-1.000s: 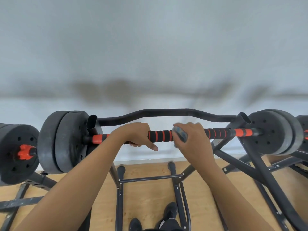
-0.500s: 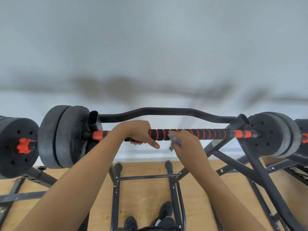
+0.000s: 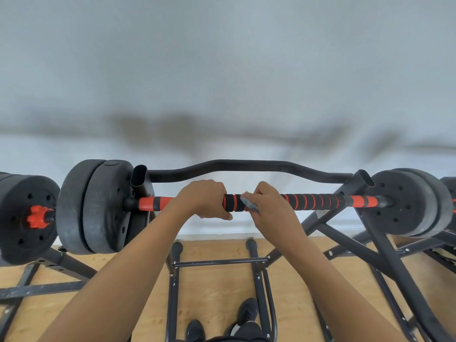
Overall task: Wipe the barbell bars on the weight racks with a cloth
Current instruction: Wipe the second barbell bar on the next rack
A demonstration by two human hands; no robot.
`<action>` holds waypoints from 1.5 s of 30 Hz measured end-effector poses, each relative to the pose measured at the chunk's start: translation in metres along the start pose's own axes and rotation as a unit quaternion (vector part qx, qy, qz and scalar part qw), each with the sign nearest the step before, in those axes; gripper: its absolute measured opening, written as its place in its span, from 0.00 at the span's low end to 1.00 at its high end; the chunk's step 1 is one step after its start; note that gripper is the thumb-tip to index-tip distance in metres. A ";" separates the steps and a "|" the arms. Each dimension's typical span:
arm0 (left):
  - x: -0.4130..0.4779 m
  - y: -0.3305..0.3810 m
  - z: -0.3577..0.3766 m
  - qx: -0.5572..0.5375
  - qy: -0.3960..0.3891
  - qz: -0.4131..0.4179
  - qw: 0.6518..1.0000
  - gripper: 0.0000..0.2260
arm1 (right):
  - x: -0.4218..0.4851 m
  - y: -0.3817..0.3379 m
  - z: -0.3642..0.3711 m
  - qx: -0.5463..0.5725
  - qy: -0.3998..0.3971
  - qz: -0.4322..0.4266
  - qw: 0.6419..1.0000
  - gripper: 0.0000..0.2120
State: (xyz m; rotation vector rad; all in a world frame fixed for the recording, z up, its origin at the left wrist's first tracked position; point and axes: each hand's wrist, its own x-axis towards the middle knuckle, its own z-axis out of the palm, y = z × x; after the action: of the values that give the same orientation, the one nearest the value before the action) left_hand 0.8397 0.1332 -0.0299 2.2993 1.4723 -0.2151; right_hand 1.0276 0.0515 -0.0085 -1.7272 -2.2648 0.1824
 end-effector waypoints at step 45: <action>0.007 0.020 -0.017 -0.106 -0.081 -0.019 0.991 0.13 | 0.007 0.011 0.012 0.034 0.014 0.091 0.995 0.07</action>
State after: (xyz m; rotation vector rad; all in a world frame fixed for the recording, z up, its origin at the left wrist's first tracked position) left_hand 0.8598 0.1390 -0.0119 2.0369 1.3875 -0.2372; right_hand 1.0324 0.0619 -0.0213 -1.8861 -2.0565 0.2677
